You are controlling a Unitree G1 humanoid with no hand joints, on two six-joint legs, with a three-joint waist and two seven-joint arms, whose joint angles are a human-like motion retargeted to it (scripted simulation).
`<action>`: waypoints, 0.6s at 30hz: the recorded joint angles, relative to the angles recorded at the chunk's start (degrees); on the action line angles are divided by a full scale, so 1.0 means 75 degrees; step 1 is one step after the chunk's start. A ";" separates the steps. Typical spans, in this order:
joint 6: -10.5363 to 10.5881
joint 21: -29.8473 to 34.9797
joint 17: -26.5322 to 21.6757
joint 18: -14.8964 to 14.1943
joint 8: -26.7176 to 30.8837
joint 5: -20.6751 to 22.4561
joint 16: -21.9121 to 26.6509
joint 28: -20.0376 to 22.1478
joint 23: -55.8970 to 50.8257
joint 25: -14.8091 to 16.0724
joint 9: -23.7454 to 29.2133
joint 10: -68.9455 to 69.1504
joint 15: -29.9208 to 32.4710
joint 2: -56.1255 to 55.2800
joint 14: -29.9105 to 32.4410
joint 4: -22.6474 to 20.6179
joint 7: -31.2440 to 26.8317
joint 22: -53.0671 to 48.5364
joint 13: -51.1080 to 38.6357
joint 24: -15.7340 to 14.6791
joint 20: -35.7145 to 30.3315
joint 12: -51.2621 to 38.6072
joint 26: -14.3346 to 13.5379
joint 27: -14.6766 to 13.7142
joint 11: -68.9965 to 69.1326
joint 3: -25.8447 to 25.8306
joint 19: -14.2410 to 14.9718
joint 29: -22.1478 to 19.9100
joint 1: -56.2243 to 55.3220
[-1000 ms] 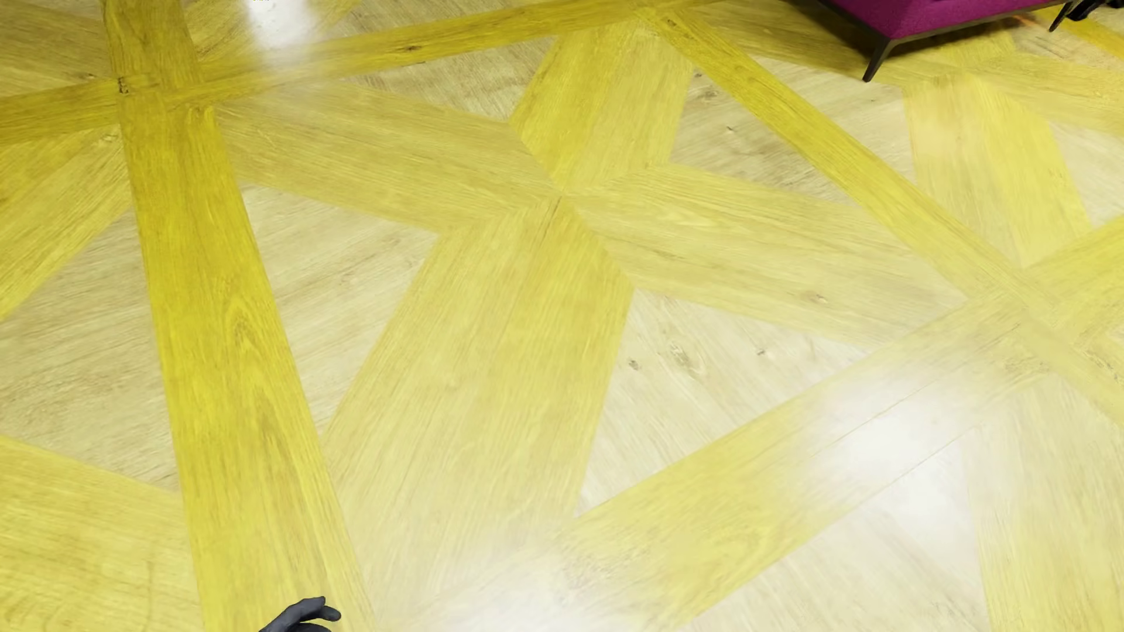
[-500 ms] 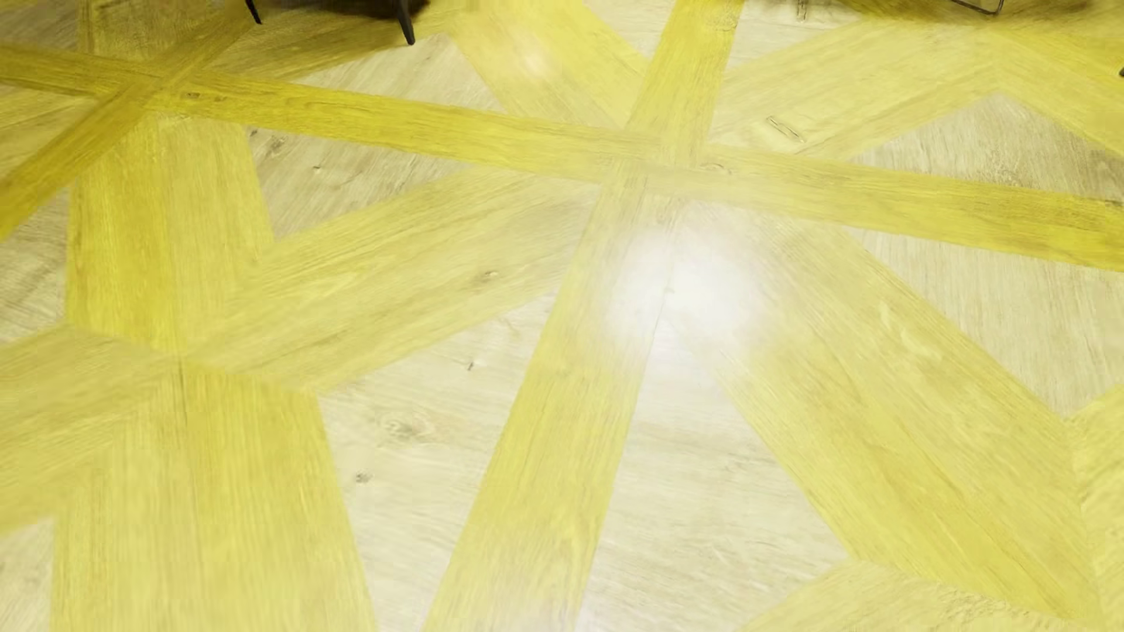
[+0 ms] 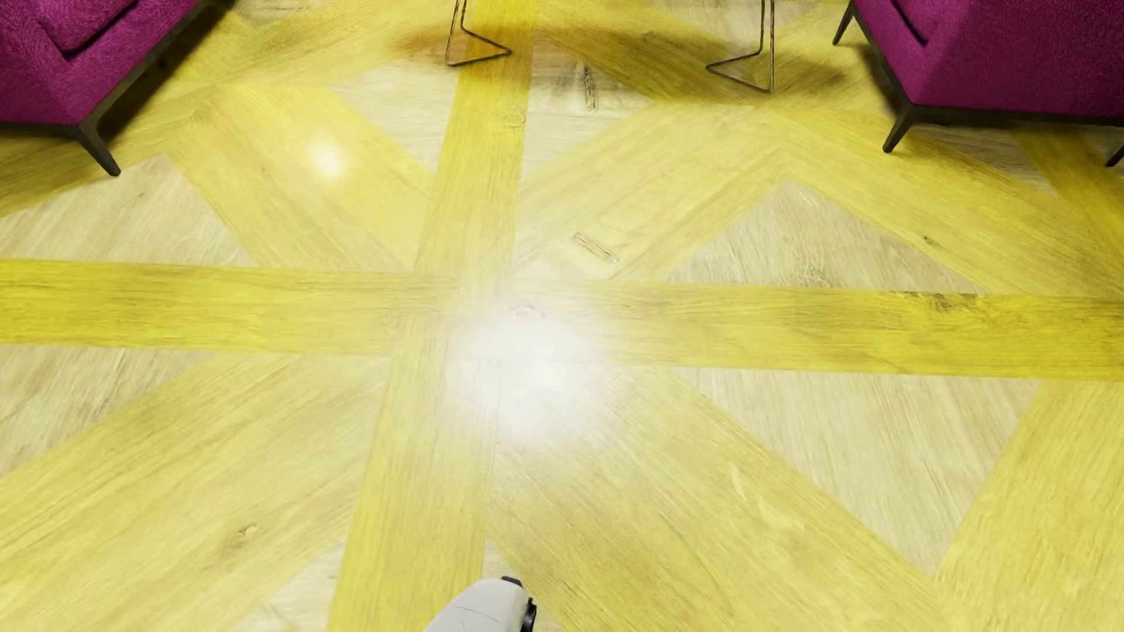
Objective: Walk to the coffeetable
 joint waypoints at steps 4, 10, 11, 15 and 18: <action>0.0435 0.0379 0.0219 0.0000 0.0000 0.0655 -0.0047 0.0000 0.0809 0.0000 -0.0161 -0.2539 0.0488 -0.3157 0.0473 0.0026 0.0000 -0.2602 0.1513 0.0000 0.0816 -0.0433 0.0000 0.0000 -0.1834 -0.2247 0.0000 0.0000 0.3722; 0.0660 0.0994 -0.0160 0.0000 0.0000 0.0333 0.0525 0.0000 0.1182 0.0000 -0.0203 -0.3418 -0.3294 -0.5284 0.0151 0.1126 0.0000 -0.4356 0.2659 0.0000 0.2223 -0.2016 0.0000 0.0000 -0.6195 -0.4734 0.0000 0.0000 0.7003; 0.0618 0.0854 -0.0055 0.0000 0.0000 0.0277 0.0529 0.0000 0.1385 0.0000 -0.0284 -0.3104 -0.1071 -0.5527 0.1314 0.1278 0.0000 -0.4204 0.2764 0.0000 0.2294 -0.1866 0.0000 0.0000 -0.5598 -0.4955 0.0000 0.0000 0.7179; 0.1163 0.0775 0.0158 0.0000 0.0000 0.1649 -0.0066 0.0000 0.1593 0.0000 -0.0238 0.2193 0.0108 -0.4293 0.3570 0.1662 0.0000 -0.2436 0.2135 0.0000 0.1377 -0.1119 0.0000 0.0000 -0.4223 -0.3310 0.0000 0.0000 0.4815; 0.0730 -0.0083 0.0124 0.0000 0.0000 0.1868 -0.0204 0.0000 0.0433 0.0000 -0.0141 0.2925 -0.1444 -0.1295 0.1042 0.1012 0.0000 -0.0917 0.1100 0.0000 0.0153 -0.0128 0.0000 0.0000 -0.5725 -0.1712 0.0000 0.0000 0.2500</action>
